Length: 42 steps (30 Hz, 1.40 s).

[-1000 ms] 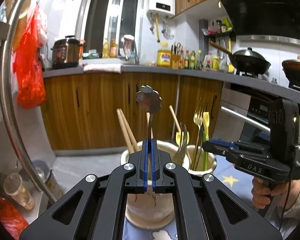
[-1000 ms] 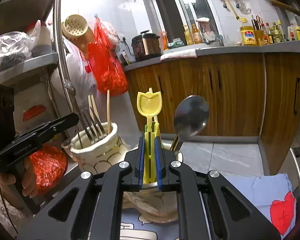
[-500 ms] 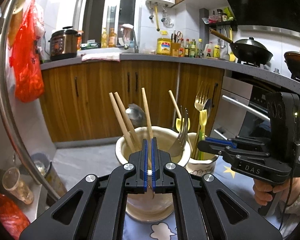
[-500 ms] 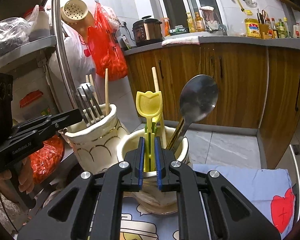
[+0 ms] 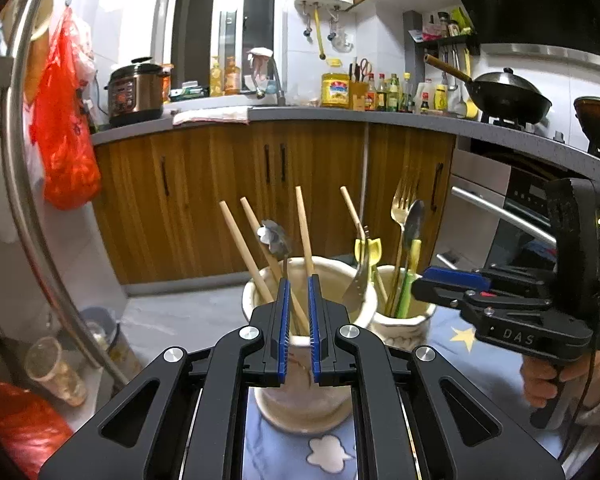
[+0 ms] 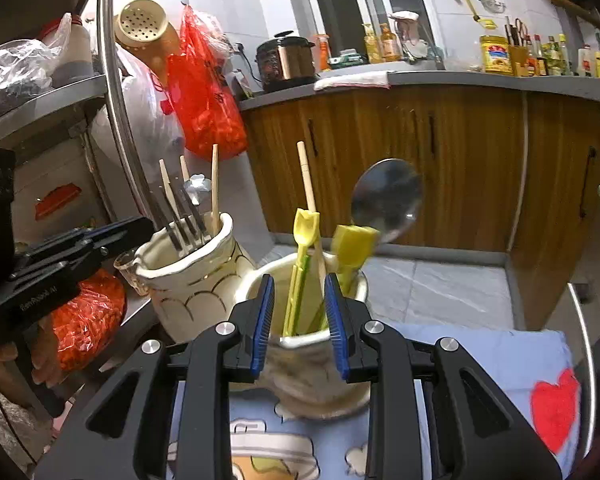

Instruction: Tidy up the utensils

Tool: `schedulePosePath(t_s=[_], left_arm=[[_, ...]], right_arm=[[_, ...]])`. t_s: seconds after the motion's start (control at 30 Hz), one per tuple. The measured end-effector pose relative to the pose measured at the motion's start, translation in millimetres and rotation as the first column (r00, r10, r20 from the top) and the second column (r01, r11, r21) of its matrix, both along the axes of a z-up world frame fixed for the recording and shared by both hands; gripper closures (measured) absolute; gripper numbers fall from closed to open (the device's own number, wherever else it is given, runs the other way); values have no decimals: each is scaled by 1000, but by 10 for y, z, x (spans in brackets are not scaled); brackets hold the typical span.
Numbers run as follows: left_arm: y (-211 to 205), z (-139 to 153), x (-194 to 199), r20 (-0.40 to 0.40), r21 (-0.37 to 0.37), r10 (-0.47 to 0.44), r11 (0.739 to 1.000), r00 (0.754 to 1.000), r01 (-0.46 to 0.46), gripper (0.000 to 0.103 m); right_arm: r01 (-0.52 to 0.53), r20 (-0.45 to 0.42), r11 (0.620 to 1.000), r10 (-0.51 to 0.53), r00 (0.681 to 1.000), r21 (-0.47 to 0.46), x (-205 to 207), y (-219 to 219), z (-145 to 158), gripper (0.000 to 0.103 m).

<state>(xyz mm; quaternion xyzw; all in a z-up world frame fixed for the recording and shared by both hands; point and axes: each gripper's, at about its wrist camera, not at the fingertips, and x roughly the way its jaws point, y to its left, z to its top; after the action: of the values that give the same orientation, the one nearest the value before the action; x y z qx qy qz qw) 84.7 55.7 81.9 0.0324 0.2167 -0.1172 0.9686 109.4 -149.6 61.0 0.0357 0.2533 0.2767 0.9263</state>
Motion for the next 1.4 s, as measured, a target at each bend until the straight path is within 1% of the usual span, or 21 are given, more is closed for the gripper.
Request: schedulePosePath(t_s=[0.13,0.23,0.37,0.5,0.57,0.6,0.63,0.67,0.73,0.77,0.8,0.83,0.87,0.93,0.97,1.0,1.03,1.07,1.13,1.27,1.4], left_arm=[[-19,143,-190,-28,-9,7,1000,1000,-7,93],[-47,145,-362,-60,-17,33,999,998,-35,93],[-34,-29,-573,-92,-72,76,994,993,-83,93],[-65,-266,-668,-57,-24,152,988,987,-154,92],[-72,-378,-688,-60,-16,171,985,983,-172,84],[-66,-408,-690,-62,-14,173,985,983,-174,77],[-63,-424,-692,-61,-12,178,984,982,-179,67],[-53,-433,-698,-58,-10,185,982,981,-186,61],[-39,-437,-725,-36,-9,199,980,979,-200,37],[-33,-429,-740,-22,-10,200,980,979,-200,34],[-38,-425,-757,-15,-10,195,981,981,-196,30],[-52,-419,-767,-9,-4,186,983,982,-186,28],[-65,-415,-772,-4,2,186,983,983,-186,27],[-81,-413,-782,5,15,186,982,983,-186,20],[-92,-413,-784,9,19,186,982,983,-186,19],[-101,-413,-787,11,22,187,982,982,-187,14],[-105,-414,-790,13,23,189,982,982,-189,11],[-107,-414,-795,16,19,188,982,982,-188,10],[-107,-410,-804,18,13,183,983,983,-183,8],[-77,-400,-820,19,-8,190,982,982,-190,7],[-73,-401,-831,7,-26,183,983,983,-183,6]], right_arm=[[34,-10,999,-34,999,-25,-264,-126,148,77],[49,-31,998,-50,998,-38,-448,-190,153,77],[68,-79,997,-71,994,-38,-685,-275,-36,77],[101,-98,995,-102,990,-16,-766,-362,-245,77],[116,-83,992,-119,989,-42,-780,-366,-257,77],[127,-56,991,-130,990,-50,-806,-380,-239,77],[139,-30,989,-140,990,-56,-833,-390,-222,77],[143,-14,988,-144,990,-61,-849,-393,-207,76],[141,14,988,-140,990,-63,-883,-406,-190,67],[140,21,988,-139,990,-59,-884,-419,-183,54],[139,26,989,-138,990,-53,-891,-432,-176,44],[140,30,989,-139,990,-47,-897,-444,-171,40],[142,37,989,-140,989,-37,-908,-461,-159,34],[135,52,991,-134,990,-23,-926,-485,-140,27],[135,60,991,-134,989,-20,-928,-488,-135,21],[136,67,991,-134,989,-18,-932,-486,-133,16],[136,75,991,-134,988,-18,-935,-486,-131,13],[138,83,990,-136,987,-17,-938,-485,-131,9],[142,95,990,-140,986,-16,-945,-473,-131,5],[134,115,991,-131,985,-25,-980,-429,-130,6],[131,156,991,-124,980,-36,-1054,-392,-112,6]])
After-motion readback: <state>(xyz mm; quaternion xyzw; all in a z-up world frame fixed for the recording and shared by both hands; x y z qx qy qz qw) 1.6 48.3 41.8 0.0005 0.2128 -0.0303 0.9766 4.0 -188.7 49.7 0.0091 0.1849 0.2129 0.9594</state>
